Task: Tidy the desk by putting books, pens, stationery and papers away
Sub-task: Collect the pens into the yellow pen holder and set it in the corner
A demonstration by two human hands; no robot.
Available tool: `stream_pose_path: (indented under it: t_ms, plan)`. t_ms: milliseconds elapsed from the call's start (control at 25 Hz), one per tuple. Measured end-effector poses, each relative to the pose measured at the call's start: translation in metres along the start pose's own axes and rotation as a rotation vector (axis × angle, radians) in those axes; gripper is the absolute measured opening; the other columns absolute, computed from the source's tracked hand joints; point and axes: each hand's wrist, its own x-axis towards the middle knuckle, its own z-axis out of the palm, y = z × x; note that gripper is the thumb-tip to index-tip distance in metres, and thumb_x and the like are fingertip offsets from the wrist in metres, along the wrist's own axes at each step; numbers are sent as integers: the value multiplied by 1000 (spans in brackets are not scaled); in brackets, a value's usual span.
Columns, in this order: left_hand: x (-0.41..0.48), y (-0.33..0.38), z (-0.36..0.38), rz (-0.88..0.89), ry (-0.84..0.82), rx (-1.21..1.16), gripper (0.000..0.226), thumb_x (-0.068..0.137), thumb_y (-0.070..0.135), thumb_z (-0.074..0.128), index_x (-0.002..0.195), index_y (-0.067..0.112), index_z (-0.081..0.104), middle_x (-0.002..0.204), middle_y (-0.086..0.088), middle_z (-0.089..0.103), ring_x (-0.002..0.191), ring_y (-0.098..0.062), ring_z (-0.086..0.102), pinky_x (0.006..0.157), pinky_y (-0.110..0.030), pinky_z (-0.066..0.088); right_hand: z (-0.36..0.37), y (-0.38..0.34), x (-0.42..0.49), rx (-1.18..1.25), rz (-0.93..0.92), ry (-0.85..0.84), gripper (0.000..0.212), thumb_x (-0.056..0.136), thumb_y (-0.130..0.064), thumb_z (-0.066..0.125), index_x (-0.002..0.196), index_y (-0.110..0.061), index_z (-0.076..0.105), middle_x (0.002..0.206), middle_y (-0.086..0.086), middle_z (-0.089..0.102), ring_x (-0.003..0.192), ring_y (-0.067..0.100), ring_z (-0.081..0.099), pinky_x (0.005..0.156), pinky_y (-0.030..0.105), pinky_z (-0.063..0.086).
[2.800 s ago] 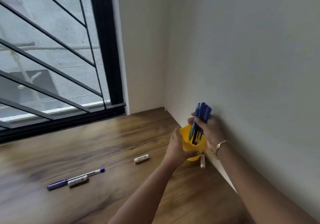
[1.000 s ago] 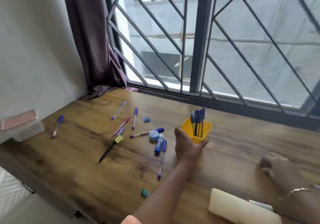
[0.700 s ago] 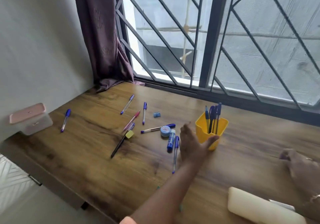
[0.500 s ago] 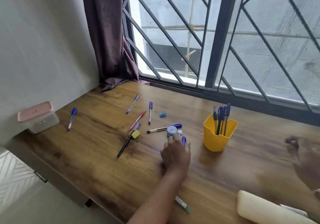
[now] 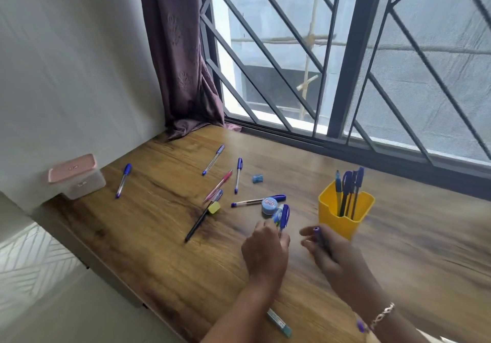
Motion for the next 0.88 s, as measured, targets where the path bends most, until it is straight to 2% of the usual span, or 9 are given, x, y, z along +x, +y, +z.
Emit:
stream_pose_path:
  t_ms: [120,240,360,440,520,600,680,800,880]
  plan:
    - [-3,-10,-11,103,115,-136,23,89,40,56,86,18,63,84,2,65,74,-16,64,57,-24,37,20,-6,22,325,245,-52,8,93,-14,52,96,-19,57,76,0,57,60,8,50,46,15,38]
    - [4,-24,-14,252,110,-142,22,85,39,61,76,18,62,73,2,64,62,-15,63,50,-23,35,32,-17,48,679,447,-36,9,91,-17,56,91,-9,60,70,4,54,54,9,42,34,13,29]
    - [23,-33,-17,394,106,-143,29,87,44,51,72,21,61,66,6,62,55,-9,58,46,-18,35,41,-21,74,693,502,90,8,90,-15,57,89,-7,60,66,6,54,51,10,37,31,14,25]
    - [48,-45,-20,416,133,-199,33,90,40,50,67,18,57,60,4,57,52,-12,56,44,-20,30,46,-23,89,691,506,180,13,93,-13,53,85,-6,59,61,6,54,50,11,34,31,14,23]
    - [82,-58,-23,365,41,-206,23,92,28,55,77,11,61,71,-2,58,67,-18,60,54,-22,32,47,-27,102,703,525,269,19,96,-16,47,82,-7,58,59,6,60,50,12,36,35,16,26]
    - [111,-66,-19,376,-61,-135,14,92,19,54,97,9,62,96,-8,61,91,-23,58,72,-28,41,47,-29,112,716,581,328,21,98,-20,44,85,-9,56,57,5,58,51,14,47,48,23,33]
    - [130,-69,-12,439,-167,-3,21,93,18,52,111,11,58,112,-9,57,107,-24,52,87,-32,42,49,-30,118,785,625,364,22,99,-21,41,85,-9,55,49,3,53,48,16,58,55,27,40]
    - [143,-68,3,529,-286,147,24,94,19,49,116,13,54,118,-7,54,112,-24,48,92,-35,39,53,-29,125,899,657,422,20,98,-21,41,86,-9,51,55,5,46,50,20,54,50,28,48]
    - [148,-68,11,549,-326,165,20,94,16,48,112,13,55,117,-8,55,108,-25,51,90,-35,41,55,-24,129,915,676,460,16,97,-20,44,86,-10,49,59,5,44,48,17,45,44,24,45]
